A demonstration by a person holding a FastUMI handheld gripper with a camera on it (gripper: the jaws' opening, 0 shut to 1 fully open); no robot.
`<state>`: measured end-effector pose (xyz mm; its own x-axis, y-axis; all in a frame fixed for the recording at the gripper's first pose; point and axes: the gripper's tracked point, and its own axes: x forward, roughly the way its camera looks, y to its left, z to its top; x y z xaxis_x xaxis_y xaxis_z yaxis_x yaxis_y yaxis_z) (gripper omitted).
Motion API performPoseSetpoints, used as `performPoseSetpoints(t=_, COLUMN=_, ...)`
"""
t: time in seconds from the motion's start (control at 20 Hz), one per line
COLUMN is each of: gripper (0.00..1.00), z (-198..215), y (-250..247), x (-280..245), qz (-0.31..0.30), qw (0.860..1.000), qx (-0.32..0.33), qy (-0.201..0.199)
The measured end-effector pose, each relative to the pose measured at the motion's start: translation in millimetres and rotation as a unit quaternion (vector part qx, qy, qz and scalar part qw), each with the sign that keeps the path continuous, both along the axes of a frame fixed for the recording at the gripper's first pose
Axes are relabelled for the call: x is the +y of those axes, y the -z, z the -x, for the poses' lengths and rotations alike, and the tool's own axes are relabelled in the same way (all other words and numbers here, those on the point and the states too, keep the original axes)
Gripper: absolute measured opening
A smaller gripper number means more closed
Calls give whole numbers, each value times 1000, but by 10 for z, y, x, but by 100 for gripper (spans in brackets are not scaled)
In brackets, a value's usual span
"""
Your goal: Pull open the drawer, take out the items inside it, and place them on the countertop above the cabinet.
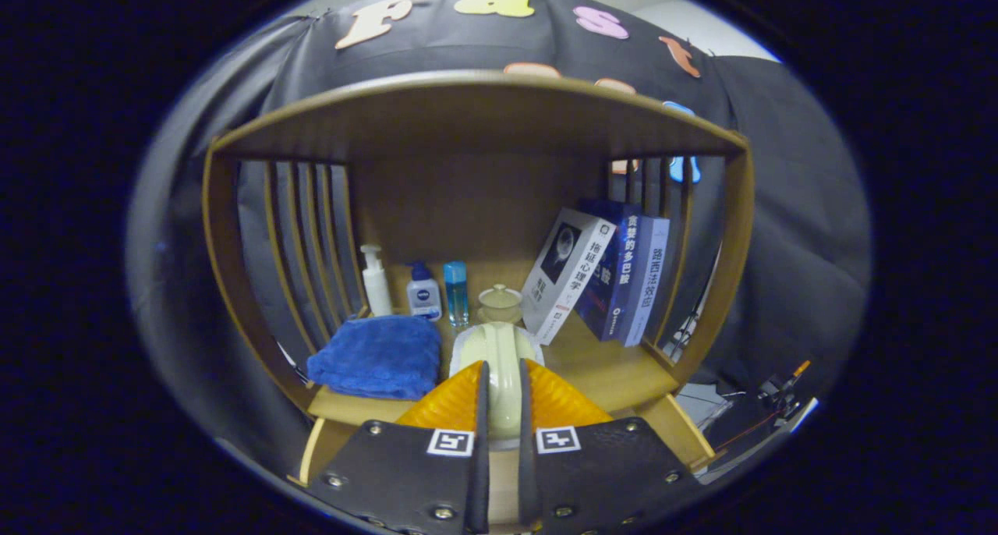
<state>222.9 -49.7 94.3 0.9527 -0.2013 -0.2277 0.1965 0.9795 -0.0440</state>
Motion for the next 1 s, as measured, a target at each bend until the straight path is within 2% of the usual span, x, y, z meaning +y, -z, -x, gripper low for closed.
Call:
performPoseSetpoints(t=0.15, gripper=15, z=-428, y=343, x=-23, qz=-10, qw=999, qx=43, qy=-10)
performPoseSetpoints(t=0.4, gripper=15, z=-674, y=948, x=-52, qz=1, qw=994, qx=105, qy=-17)
performPoseSetpoints(t=0.85, gripper=15, z=-774, y=1038, x=-91, qz=2, qw=995, qx=100, qy=-19)
performPoseSetpoints(t=1.0, gripper=22, z=-677, y=981, x=-58, qz=2, qw=996, qx=87, qy=-29)
